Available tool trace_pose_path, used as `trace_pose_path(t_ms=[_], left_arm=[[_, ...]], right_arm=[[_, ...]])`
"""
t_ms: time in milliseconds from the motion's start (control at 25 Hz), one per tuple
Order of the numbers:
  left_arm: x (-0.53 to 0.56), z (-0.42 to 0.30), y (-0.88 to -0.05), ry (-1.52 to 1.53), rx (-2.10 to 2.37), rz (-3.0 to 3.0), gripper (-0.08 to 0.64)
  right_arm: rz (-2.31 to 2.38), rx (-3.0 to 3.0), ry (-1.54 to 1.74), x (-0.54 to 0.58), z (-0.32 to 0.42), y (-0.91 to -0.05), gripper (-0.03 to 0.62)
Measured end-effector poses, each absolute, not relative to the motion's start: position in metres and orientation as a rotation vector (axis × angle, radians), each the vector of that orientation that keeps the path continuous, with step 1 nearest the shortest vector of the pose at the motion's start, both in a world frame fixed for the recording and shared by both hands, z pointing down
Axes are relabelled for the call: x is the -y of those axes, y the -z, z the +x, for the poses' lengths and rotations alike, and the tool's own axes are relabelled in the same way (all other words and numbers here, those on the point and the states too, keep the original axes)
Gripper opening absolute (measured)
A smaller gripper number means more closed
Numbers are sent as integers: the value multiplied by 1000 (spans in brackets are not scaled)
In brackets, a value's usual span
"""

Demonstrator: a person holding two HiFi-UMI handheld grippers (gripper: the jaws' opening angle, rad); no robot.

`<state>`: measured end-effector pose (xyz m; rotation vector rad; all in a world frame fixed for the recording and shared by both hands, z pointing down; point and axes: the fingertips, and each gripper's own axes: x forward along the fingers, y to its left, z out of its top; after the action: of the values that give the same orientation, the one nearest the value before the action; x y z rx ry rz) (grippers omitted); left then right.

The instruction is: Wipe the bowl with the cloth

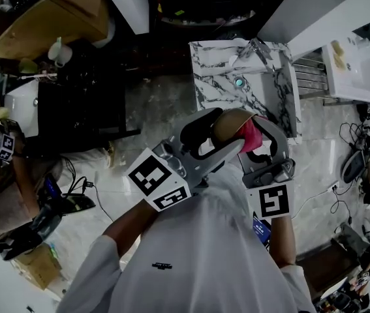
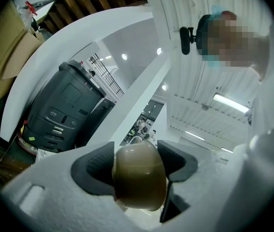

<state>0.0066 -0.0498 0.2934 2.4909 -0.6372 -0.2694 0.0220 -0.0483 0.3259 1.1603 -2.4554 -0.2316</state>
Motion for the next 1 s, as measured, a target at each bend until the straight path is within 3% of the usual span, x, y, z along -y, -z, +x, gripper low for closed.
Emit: trace_pose_path(t_ms=[1000], left_arm=[[54,-2,-290,279,656,2479,284]], right_arm=[[953,2542,273,17,-4,-330,150]])
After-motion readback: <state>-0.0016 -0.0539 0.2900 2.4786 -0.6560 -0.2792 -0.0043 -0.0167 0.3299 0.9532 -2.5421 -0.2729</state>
